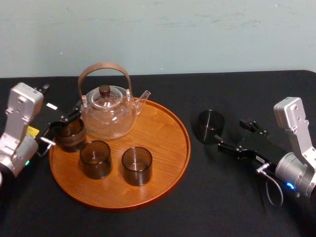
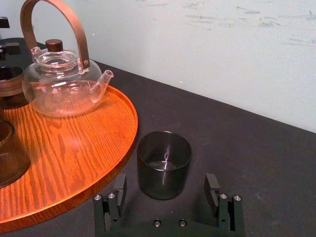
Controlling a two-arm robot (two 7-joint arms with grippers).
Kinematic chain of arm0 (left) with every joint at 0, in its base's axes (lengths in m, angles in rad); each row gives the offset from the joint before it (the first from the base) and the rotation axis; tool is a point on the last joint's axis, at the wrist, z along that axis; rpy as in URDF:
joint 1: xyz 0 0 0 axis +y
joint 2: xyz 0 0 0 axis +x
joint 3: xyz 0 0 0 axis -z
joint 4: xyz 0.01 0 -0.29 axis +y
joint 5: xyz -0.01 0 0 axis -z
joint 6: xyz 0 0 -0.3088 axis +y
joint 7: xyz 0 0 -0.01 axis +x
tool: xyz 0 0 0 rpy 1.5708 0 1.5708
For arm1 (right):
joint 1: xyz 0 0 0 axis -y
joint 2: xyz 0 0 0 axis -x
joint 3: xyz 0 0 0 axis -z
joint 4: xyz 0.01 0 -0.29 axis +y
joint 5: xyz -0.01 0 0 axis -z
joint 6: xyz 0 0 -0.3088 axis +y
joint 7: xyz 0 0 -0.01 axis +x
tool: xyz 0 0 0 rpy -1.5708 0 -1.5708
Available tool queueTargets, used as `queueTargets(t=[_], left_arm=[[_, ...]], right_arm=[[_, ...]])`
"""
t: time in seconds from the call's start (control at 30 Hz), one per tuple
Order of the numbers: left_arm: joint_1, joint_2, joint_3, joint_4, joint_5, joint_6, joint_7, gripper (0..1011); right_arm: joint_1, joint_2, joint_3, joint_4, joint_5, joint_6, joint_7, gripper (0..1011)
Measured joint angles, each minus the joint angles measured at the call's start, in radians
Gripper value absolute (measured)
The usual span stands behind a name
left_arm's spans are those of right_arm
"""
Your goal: Pick up the glass from the table and place it on the tray.
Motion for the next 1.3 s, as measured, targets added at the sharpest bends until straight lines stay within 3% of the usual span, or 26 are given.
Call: queueTargets(t=[0.43,1.3], left_arm=[[0.000,0.000,0.000,0.000,0.000,0.000,0.000,1001],[0.000,0.000,0.000,0.000,0.000,0.000,0.000,1001]], right_arm=[[0.011,-0.004,0.000,0.021,0.007,-0.007,0.020,1002],[0.160,-0.058,-0.052,0.209,0.011,-0.039,0.068,1002]])
